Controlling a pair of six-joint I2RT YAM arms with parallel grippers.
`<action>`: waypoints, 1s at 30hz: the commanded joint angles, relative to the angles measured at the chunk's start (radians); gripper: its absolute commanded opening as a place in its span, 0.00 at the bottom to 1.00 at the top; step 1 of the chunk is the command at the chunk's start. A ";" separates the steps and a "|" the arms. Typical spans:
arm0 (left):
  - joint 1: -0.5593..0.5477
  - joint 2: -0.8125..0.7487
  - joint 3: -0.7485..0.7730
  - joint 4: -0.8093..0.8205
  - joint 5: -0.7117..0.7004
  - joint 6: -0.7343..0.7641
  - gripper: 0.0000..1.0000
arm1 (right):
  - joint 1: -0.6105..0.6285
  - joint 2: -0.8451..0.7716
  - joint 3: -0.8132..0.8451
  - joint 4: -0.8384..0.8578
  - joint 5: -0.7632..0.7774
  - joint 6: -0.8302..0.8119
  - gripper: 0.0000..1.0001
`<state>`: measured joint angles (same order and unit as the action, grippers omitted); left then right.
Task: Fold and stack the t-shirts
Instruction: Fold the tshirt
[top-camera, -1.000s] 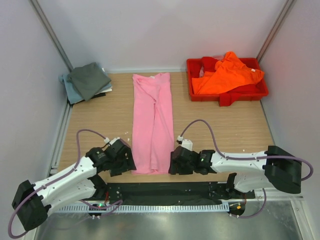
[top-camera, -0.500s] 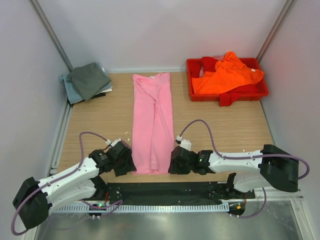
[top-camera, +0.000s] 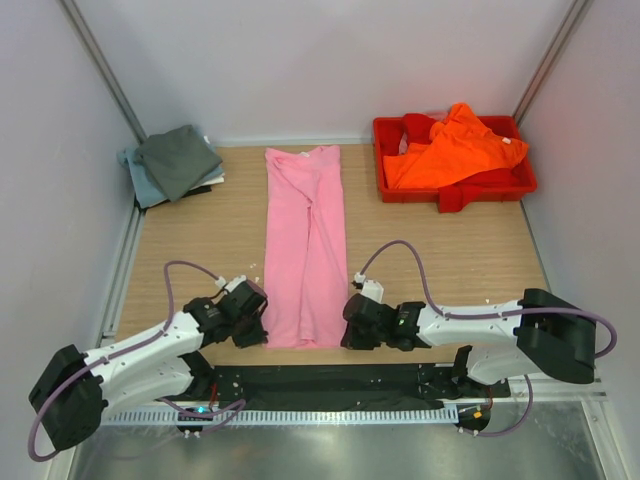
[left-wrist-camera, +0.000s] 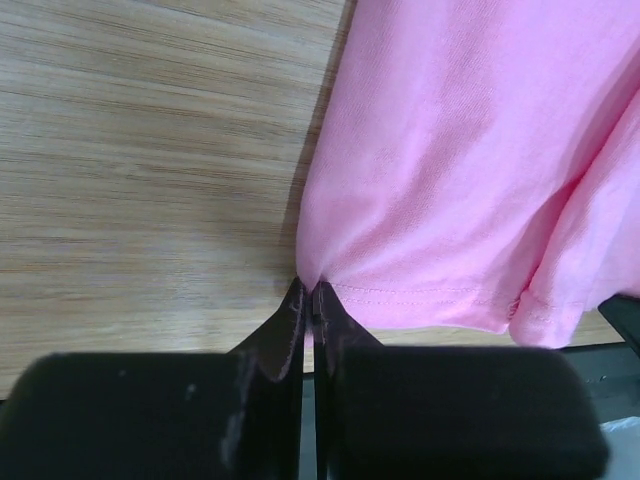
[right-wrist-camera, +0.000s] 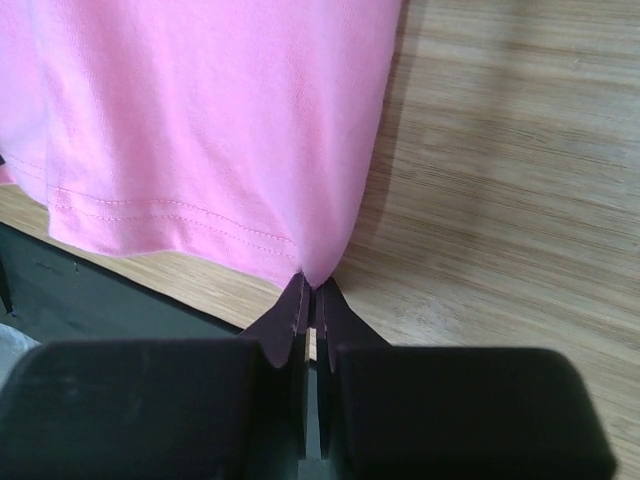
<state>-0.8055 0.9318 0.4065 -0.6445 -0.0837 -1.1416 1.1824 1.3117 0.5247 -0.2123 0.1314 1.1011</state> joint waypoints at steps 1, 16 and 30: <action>-0.014 -0.007 0.017 0.032 -0.030 0.005 0.00 | 0.002 0.000 -0.018 -0.018 0.014 -0.003 0.04; -0.159 -0.110 0.161 -0.216 -0.076 -0.101 0.00 | 0.046 -0.206 -0.013 -0.192 0.033 0.031 0.01; 0.066 0.179 0.644 -0.328 -0.134 0.250 0.00 | -0.328 -0.037 0.498 -0.412 0.011 -0.395 0.01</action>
<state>-0.8165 1.0687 0.9924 -0.9573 -0.2153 -1.0309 0.9169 1.2144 0.9241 -0.5747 0.1631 0.8524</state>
